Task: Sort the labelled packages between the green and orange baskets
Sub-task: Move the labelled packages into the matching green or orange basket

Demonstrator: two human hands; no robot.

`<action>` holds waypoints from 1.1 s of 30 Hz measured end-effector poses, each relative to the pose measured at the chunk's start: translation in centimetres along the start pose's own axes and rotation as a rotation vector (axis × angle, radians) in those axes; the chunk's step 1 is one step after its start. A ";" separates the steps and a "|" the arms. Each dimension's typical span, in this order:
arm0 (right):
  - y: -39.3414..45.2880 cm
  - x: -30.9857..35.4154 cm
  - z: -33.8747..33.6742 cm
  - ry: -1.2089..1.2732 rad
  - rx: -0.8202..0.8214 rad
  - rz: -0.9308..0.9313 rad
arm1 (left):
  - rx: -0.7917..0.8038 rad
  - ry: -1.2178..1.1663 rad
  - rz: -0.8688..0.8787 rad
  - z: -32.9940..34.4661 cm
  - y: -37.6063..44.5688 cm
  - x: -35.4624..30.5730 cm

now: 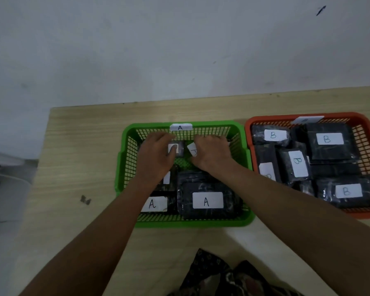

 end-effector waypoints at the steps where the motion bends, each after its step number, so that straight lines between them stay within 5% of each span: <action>1: 0.2 0.4 0.1 0.012 0.003 -0.023 | -0.056 0.039 0.033 -1.1 -0.2 0.1; 10: 1.0 0.7 0.9 0.040 0.016 -0.113 | -0.105 0.185 -0.221 -3.8 -2.1 5.2; 14: -0.3 4.7 -1.2 0.188 -0.135 -0.228 | -0.108 0.143 -0.233 -4.3 -1.8 5.2; 18: -2.4 11.9 0.0 0.260 0.078 -0.469 | -0.133 0.052 -0.224 -5.2 -2.2 5.1; 33: -3.4 11.3 1.2 0.198 0.058 -0.458 | -0.231 -0.177 -0.349 -6.7 -5.4 7.8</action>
Point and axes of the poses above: each hand's wrist, its own y-axis towards the middle knuckle, its own z-axis out of the palm, x = y × z, the point moved 9 cm from there along y, towards the middle knuckle, and after that the axes turned 11 degrees about -y, right-handed, at the moved point
